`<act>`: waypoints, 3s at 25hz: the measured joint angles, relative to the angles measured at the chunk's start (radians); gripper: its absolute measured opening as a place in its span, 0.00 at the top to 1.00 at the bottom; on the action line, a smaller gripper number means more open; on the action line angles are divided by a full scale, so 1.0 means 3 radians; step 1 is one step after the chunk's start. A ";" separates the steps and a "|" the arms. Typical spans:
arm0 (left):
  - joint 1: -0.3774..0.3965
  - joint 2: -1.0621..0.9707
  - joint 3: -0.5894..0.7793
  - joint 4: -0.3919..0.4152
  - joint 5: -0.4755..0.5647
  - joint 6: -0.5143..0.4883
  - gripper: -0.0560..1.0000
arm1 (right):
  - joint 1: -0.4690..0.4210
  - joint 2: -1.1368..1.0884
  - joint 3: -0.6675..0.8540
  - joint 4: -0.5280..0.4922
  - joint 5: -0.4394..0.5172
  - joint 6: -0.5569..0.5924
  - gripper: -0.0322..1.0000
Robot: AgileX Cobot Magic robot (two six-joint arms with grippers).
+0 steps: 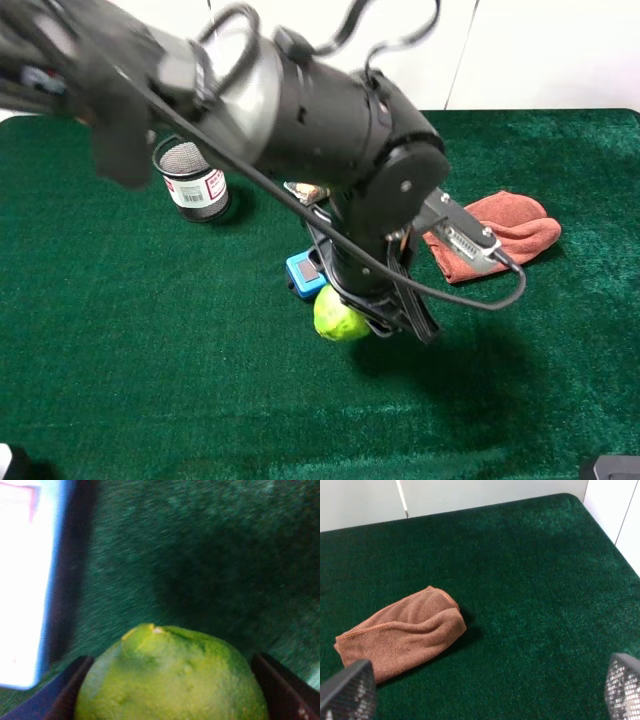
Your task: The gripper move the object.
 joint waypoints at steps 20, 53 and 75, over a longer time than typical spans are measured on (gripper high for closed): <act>-0.0058 0.0313 0.0000 -0.0033 -0.0298 -0.0004 0.34 | 0.0000 0.0000 0.0000 0.0000 0.0000 0.0000 0.30; -0.0058 -0.0424 -0.0017 -0.0020 0.0262 -0.0004 0.02 | 0.0000 0.0000 0.0000 0.0000 0.0000 0.0000 0.30; -0.0058 -0.1814 -0.0017 0.0207 0.1339 -0.0004 0.04 | 0.0000 0.0000 0.0000 0.0004 0.0000 0.0000 0.30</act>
